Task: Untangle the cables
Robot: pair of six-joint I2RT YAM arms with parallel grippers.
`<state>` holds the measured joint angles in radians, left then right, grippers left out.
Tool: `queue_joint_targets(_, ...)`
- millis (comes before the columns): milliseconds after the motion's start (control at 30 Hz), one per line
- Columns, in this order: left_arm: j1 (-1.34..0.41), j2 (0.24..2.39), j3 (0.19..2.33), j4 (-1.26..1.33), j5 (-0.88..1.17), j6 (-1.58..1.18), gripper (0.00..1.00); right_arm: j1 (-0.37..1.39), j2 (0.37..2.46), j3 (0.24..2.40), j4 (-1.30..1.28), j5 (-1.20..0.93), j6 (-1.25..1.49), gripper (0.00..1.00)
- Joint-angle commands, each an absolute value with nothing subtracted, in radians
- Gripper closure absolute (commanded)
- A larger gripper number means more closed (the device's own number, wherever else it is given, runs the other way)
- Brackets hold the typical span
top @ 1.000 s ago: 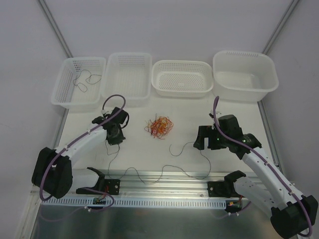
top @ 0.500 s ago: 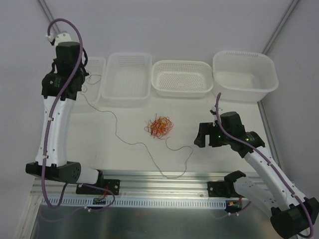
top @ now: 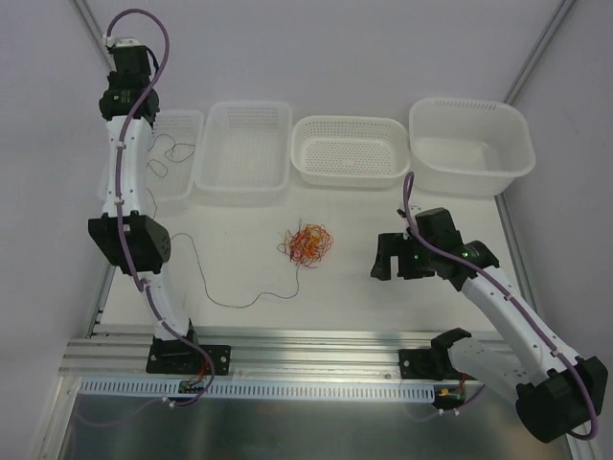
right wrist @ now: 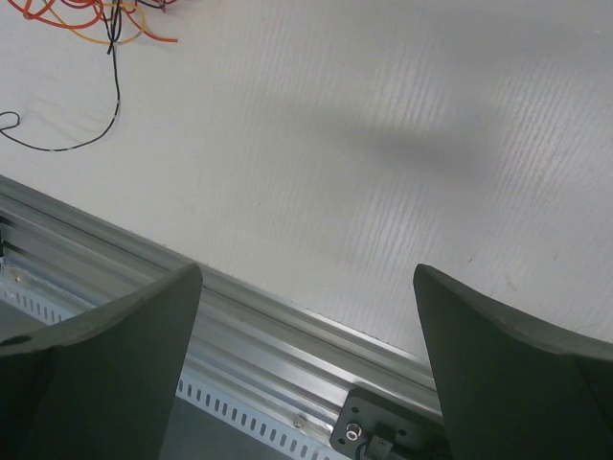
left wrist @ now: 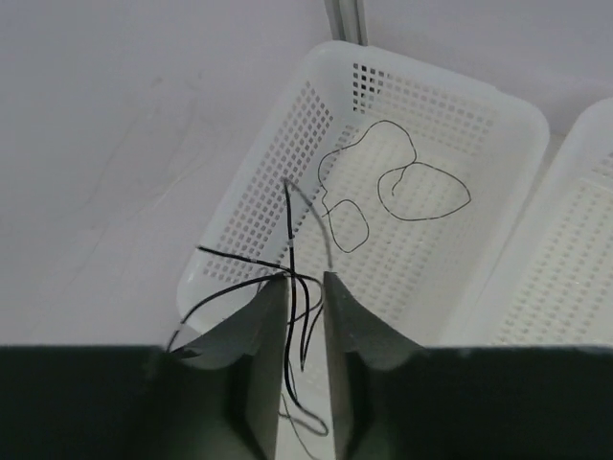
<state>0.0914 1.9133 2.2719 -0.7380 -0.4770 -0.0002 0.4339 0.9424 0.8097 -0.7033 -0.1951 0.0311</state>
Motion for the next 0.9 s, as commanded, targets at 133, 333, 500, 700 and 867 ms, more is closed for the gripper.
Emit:
queue_joint_targets(133, 0.117, 2.045, 2.275, -0.672, -0.399, 0.014, 0.32, 0.439, 0.976, 0.853, -0.713, -0.199, 0.005, 0.03)
queue_joint_targets(333, 0.117, 1.849, 2.084, -0.673, -0.342, -0.046, 0.04, 0.439, 0.966, 0.842, -0.704, -0.21, 0.006, 0.03)
queue_joint_targets(500, 0.078, 1.616, 1.808, -0.695, -0.253, -0.178, 0.01, 0.437, 0.92, 0.824, -0.696, -0.21, 0.008, 0.03)
queue_joint_targets(700, -0.066, 1.312, 1.367, -0.713, -0.189, -0.345, 0.01, 0.437, 0.879, 0.821, -0.704, -0.212, 0.005, 0.03)
queue_joint_targets(867, -0.331, 1.155, 1.099, -0.736, -0.121, -0.436, 0.01, 0.437, 0.851, 0.81, -0.706, -0.224, 0.003, 0.03)
